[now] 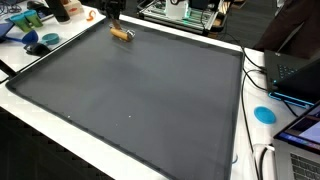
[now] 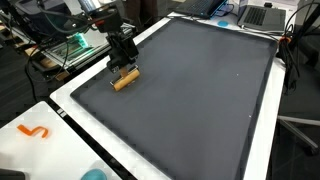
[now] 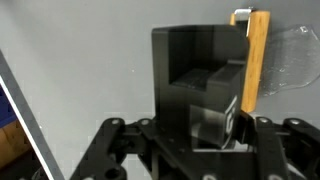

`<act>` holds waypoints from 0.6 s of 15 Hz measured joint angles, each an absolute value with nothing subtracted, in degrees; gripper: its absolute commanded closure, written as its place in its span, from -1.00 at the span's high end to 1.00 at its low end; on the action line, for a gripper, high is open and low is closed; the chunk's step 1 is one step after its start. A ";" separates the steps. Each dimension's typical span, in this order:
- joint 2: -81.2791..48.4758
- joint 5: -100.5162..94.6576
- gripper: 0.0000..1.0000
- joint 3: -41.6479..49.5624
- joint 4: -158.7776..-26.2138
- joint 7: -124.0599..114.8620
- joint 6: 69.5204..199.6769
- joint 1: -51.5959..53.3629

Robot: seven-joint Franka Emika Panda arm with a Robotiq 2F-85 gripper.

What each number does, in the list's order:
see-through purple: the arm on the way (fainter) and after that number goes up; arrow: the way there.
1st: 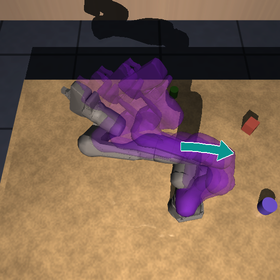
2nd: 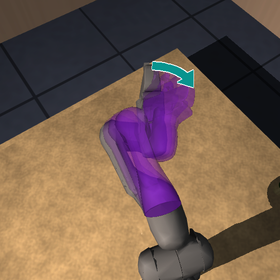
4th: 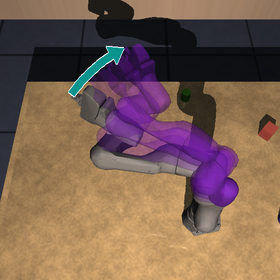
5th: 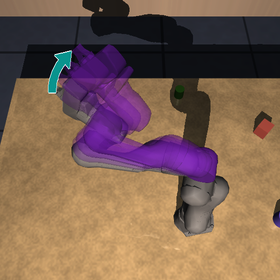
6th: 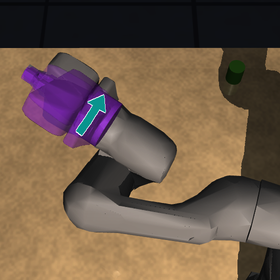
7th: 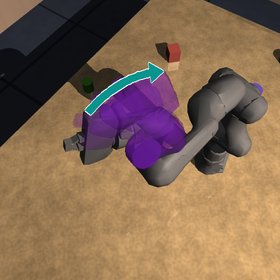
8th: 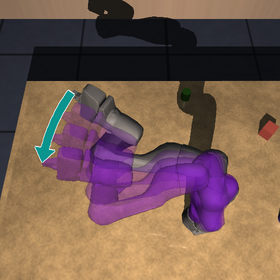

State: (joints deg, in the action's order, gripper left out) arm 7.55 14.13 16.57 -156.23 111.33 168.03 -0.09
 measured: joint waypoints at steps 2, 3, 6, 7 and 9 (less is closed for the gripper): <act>7.18 14.19 -0.50 16.51 -156.22 111.22 169.09 0.21; 7.05 14.34 -0.50 16.51 -156.18 111.22 169.36 0.37; 6.57 14.84 -0.50 16.51 -155.81 111.24 169.60 0.67; 6.40 15.11 -0.50 16.52 -155.65 111.25 169.60 0.74; 6.11 16.04 -0.50 16.52 -155.32 111.39 169.60 0.86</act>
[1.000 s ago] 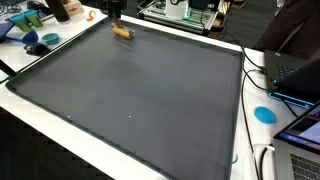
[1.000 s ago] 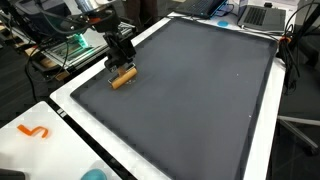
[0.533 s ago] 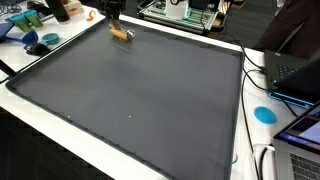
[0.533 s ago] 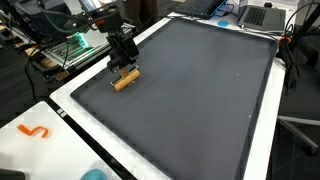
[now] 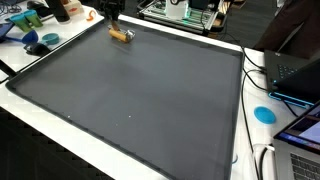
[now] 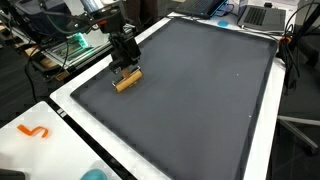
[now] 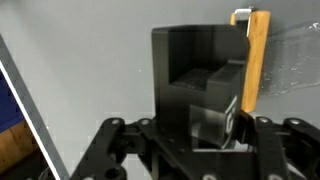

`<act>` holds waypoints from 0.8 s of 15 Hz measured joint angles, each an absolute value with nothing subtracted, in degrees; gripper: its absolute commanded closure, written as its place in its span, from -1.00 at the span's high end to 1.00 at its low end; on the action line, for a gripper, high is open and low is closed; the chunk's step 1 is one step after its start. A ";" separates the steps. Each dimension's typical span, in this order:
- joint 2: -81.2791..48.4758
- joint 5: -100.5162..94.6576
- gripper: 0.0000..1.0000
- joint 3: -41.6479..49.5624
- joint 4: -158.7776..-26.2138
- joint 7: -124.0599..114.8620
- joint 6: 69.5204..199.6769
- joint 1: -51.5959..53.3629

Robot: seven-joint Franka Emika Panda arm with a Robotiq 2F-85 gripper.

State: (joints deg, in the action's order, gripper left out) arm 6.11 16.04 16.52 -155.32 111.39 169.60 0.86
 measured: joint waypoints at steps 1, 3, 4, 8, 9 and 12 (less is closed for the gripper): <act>5.94 16.81 -0.50 16.53 -155.11 111.52 169.60 0.92; 5.57 18.38 -0.50 16.58 -154.66 111.68 169.63 1.06; 5.40 19.28 -0.50 16.58 -154.46 111.78 169.68 1.11; 4.66 21.98 -0.50 16.57 -154.08 111.79 171.35 1.46; 4.45 22.50 -0.50 16.56 -154.03 111.78 171.99 1.62; 3.61 23.98 -0.50 16.52 -153.71 111.74 174.08 2.13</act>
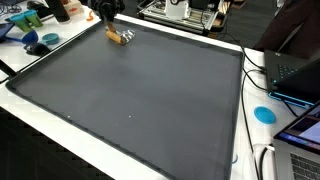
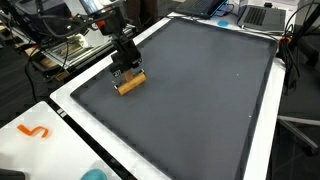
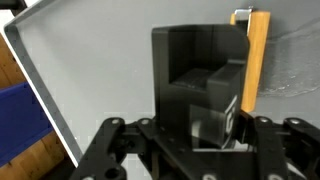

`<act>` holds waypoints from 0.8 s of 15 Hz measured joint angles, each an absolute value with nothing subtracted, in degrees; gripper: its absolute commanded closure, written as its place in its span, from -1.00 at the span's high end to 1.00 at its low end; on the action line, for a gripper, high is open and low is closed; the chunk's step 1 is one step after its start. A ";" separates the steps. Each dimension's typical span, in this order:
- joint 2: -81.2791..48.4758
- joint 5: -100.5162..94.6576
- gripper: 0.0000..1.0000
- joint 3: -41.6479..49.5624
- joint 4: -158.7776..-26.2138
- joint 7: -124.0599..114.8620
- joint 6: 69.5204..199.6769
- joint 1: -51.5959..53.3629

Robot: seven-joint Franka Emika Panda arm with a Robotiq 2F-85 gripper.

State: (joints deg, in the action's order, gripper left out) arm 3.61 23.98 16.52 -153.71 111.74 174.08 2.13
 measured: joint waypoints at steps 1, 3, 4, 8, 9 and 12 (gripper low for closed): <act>3.30 24.27 -0.50 16.50 -153.44 111.74 174.39 2.29; 2.73 24.62 -0.50 16.51 -152.78 111.53 174.42 2.33; 2.50 24.65 -0.50 16.52 -152.53 111.34 174.41 2.31; 2.40 24.64 -0.50 16.59 -152.23 109.95 174.41 2.02; 2.57 24.61 -0.50 16.63 -152.23 109.41 174.40 1.91; 3.77 24.02 -0.50 16.63 -152.26 107.41 174.25 1.33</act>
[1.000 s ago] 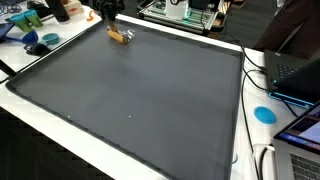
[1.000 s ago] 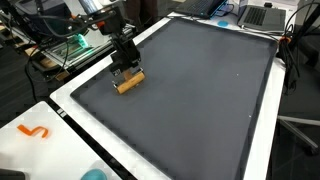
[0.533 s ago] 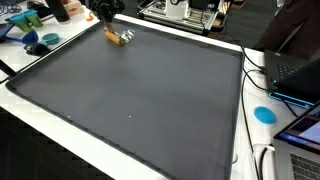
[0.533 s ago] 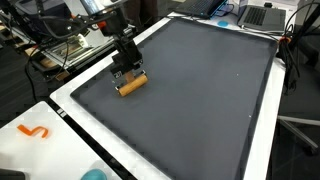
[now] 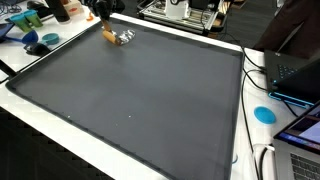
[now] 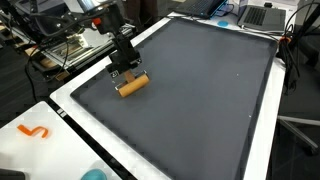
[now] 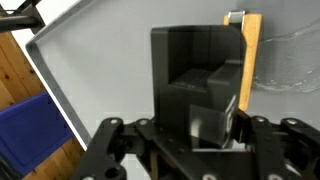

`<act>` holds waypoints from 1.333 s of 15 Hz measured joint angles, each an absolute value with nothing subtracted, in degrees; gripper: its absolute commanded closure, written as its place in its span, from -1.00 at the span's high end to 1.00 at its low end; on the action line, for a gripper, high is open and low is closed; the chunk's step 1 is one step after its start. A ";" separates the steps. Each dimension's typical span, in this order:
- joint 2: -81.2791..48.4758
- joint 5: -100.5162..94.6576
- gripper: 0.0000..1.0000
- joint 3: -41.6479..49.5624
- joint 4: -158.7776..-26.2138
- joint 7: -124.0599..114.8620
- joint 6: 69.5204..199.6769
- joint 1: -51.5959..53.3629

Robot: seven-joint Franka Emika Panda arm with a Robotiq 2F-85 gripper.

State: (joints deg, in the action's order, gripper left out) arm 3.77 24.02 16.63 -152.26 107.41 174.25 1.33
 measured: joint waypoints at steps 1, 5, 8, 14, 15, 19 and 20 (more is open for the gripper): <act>4.40 23.23 -0.50 16.59 -152.32 106.26 174.21 1.01; 7.34 15.53 -0.50 15.21 -153.38 98.25 173.98 -2.32; 9.57 7.20 -0.50 12.93 -153.67 88.73 171.93 -6.19; 17.90 -3.72 -0.50 7.25 -153.55 69.51 159.27 -10.29; 19.59 -4.19 -0.50 6.91 -153.47 67.48 156.63 -9.95; 25.21 -4.68 -0.50 6.61 -152.29 61.26 146.28 -8.72; 26.12 -4.68 -0.50 6.86 -151.61 60.13 143.76 -8.63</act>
